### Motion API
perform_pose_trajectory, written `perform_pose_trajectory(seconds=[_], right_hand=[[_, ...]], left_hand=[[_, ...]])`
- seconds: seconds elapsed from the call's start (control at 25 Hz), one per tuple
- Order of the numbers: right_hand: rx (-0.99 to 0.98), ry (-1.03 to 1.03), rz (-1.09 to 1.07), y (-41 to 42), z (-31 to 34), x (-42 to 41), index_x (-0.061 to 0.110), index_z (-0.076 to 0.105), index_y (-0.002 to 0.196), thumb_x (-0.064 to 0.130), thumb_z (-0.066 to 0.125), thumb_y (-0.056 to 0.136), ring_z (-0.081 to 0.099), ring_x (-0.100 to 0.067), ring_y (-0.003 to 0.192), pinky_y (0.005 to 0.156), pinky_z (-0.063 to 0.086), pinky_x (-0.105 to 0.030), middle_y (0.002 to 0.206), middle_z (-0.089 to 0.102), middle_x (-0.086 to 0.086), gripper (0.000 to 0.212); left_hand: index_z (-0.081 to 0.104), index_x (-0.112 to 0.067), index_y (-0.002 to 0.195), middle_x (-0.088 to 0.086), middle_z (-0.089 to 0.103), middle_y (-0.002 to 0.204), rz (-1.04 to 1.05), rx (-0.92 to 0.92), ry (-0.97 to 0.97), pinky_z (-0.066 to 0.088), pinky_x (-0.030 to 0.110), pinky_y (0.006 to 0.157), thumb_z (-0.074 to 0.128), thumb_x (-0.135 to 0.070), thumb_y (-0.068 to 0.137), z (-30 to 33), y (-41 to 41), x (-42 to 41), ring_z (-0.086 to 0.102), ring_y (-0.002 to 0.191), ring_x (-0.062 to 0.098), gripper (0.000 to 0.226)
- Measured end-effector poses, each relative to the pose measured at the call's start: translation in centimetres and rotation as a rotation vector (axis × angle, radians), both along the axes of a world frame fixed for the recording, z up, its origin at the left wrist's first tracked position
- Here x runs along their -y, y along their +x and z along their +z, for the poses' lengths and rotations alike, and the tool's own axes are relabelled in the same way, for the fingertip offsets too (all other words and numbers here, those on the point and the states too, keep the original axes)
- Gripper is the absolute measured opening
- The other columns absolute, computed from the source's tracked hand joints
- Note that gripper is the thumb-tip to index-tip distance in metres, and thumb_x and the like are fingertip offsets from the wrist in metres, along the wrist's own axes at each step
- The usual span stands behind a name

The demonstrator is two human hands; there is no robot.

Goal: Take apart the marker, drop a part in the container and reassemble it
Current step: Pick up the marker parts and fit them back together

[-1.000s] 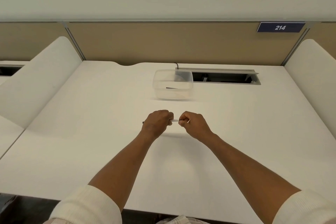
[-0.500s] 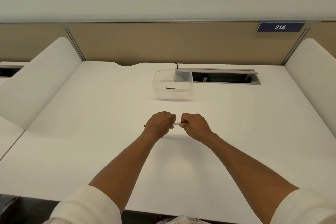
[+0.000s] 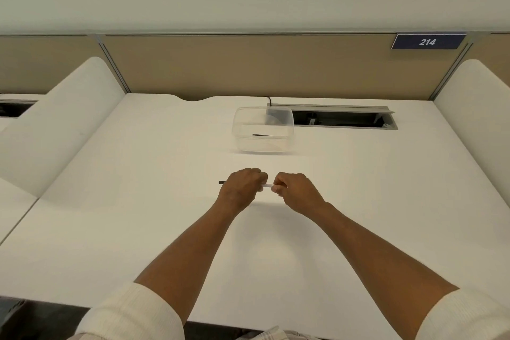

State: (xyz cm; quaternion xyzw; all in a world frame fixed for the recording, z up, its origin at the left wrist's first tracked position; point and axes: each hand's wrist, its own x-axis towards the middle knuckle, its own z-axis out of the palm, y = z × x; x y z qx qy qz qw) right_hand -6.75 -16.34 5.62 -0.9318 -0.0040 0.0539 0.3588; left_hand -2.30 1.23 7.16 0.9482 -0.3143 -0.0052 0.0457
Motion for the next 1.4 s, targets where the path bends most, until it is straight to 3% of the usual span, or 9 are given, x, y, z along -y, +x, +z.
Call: perform_pose_trajectory(seconds=[0.12,0.2,0.36,0.6,0.76,0.92,1.0,1.24,1.4], right_hand=[[0.19,-0.349,0.127,-0.2,-0.4,0.4,0.02,0.058,0.084,0.03,0.054,0.095,0.051,-0.022,0.067,0.058,0.037,-0.032,0.075,0.058,0.004,0.016],[0.271,-0.379,0.147,-0.2,-0.6,0.5,0.019,0.056,0.081,0.027,0.053,0.096,0.045,-0.022,0.065,0.056,0.034,-0.031,0.072,0.053,0.004,0.017],[0.172,-0.312,0.114,0.3,-1.0,0.7,0.021,0.045,0.071,0.022,0.051,0.095,0.045,-0.024,0.066,0.055,0.032,-0.033,0.066,0.049,0.005,0.025],[-0.025,-0.012,0.043,0.9,-1.5,1.1,0.013,0.059,0.072,0.017,0.052,0.096,0.049,-0.019,0.067,0.061,0.041,-0.035,0.073,0.063,-0.005,0.025],[-0.182,0.181,-0.036,1.2,-0.9,1.2,0.02,0.057,0.062,0.02,0.05,0.095,0.04,-0.011,0.055,0.053,0.031,-0.023,0.06,0.05,0.008,0.034],[-0.476,0.498,-0.113,1.4,-0.8,1.3,0.017,0.054,0.065,0.024,0.047,0.097,0.032,-0.012,0.048,0.045,0.026,-0.021,0.056,0.04,0.003,0.033],[-0.544,0.488,-0.08,1.4,-0.8,1.3,0.015,0.058,0.069,0.026,0.047,0.099,0.038,-0.012,0.047,0.043,0.03,-0.021,0.056,0.045,0.002,0.033],[-0.297,0.399,-0.084,1.0,-1.6,0.8,0.019,0.073,0.083,0.02,0.053,0.096,0.048,-0.011,0.053,0.048,0.039,-0.019,0.063,0.061,0.007,0.024],[-0.22,0.41,-0.151,0.6,-2.1,1.1,0.017,0.072,0.086,0.021,0.051,0.097,0.052,-0.01,0.055,0.054,0.042,-0.021,0.066,0.062,0.006,0.024]], left_hand=[[0.062,-0.015,0.093,0.002,0.063,0.088,0.002,-0.024,-0.001,0.034,0.033,0.057,0.053,-0.006,0.092,-0.2,0.2,0.0,0.053,0.072,0.025,0.012],[0.064,-0.016,0.094,0.002,0.065,0.088,0.008,-0.046,0.004,0.038,0.033,0.058,0.054,-0.005,0.091,-0.4,0.2,0.1,0.055,0.073,0.026,0.015],[0.066,-0.018,0.093,-0.001,0.07,0.089,0.006,-0.082,0.009,0.036,0.03,0.057,0.057,-0.003,0.087,-0.8,0.5,0.2,0.052,0.069,0.023,0.018],[0.067,-0.017,0.093,0.0,0.07,0.091,-0.049,-0.074,0.059,0.039,0.032,0.059,0.058,-0.005,0.088,-0.9,1.2,0.5,0.061,0.077,0.028,0.016],[0.065,-0.017,0.093,0.002,0.068,0.091,-0.081,-0.048,0.083,0.035,0.032,0.059,0.059,-0.01,0.09,-0.4,1.6,0.8,0.061,0.079,0.029,0.01],[0.064,-0.015,0.093,0.003,0.066,0.091,-0.122,-0.005,0.084,0.034,0.033,0.059,0.057,-0.012,0.092,0.0,1.7,0.8,0.06,0.081,0.028,0.008],[0.064,-0.014,0.091,0.003,0.065,0.089,-0.149,-0.002,0.087,0.036,0.034,0.059,0.055,-0.009,0.091,-0.3,1.5,0.7,0.059,0.082,0.027,0.01],[0.066,-0.015,0.096,0.003,0.066,0.091,-0.12,-0.009,-0.014,0.042,0.036,0.064,0.058,-0.015,0.092,-1.3,1.5,0.8,0.061,0.088,0.026,0.009],[0.07,-0.022,0.109,-0.003,0.069,0.111,0.117,-0.062,-0.374,0.044,0.033,0.097,0.08,-0.032,0.074,-1.9,2.4,0.4,0.055,0.119,0.019,0.037]])
